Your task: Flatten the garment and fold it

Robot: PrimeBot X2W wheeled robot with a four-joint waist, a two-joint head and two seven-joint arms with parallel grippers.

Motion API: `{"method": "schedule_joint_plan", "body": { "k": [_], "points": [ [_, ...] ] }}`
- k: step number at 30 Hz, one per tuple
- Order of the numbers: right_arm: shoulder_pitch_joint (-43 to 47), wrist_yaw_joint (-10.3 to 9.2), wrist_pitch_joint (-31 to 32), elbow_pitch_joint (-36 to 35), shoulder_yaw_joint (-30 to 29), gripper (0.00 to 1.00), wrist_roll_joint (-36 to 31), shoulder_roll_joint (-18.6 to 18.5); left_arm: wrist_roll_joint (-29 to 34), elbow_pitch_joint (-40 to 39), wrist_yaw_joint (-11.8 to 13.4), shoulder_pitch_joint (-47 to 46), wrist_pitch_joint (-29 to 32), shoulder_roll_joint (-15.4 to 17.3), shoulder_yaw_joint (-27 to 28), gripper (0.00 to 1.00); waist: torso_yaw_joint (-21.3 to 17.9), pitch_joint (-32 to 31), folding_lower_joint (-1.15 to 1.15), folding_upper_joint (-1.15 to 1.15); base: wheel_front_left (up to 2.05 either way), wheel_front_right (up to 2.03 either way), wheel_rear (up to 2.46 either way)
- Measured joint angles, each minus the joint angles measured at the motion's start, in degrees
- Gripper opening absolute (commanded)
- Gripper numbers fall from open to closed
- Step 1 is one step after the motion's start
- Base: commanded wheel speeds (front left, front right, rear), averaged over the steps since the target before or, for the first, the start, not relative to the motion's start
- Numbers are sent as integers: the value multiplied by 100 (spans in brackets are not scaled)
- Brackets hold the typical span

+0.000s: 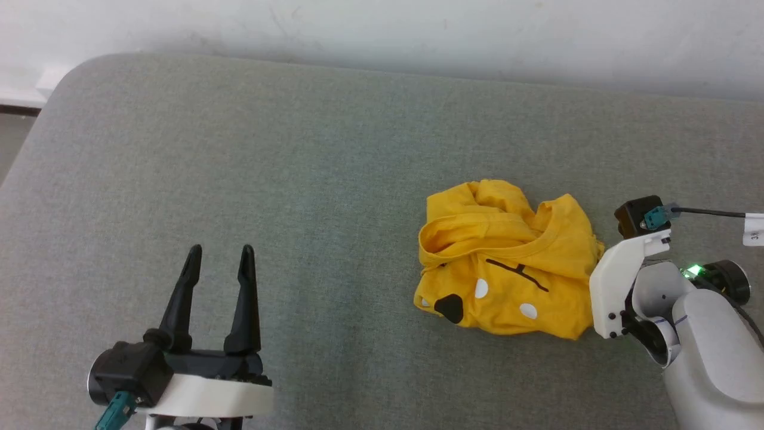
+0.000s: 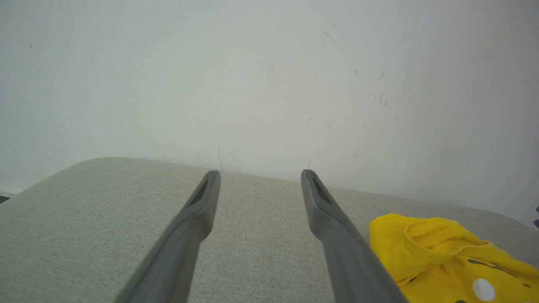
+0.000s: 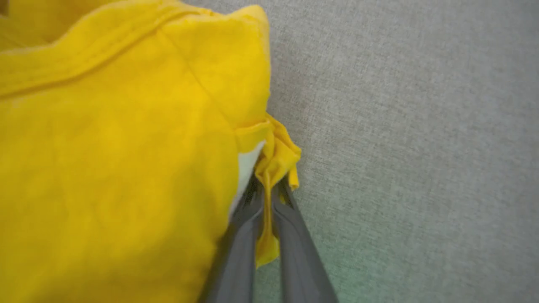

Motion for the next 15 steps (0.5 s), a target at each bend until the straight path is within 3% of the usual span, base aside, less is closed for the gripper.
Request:
{"method": "schedule_joint_plan", "body": {
  "k": [7,11,15],
  "points": [
    [-231,-1,-702,-627,-90,0,-89,-77,0,13,0,50,0,-10,56,100,-213,-237,0,0,0,0,0],
    [-474,-1,-1026,-1462,-479,0,-166,-216,15,10,9,147,0,-13,68,100,-359,-444,0,0,0,0,0],
    [-110,-1,-1068,-2369,-1216,0,-332,-275,15,-9,59,268,0,-14,62,100,-520,-626,0,0,0,0,0]
  ]
}}
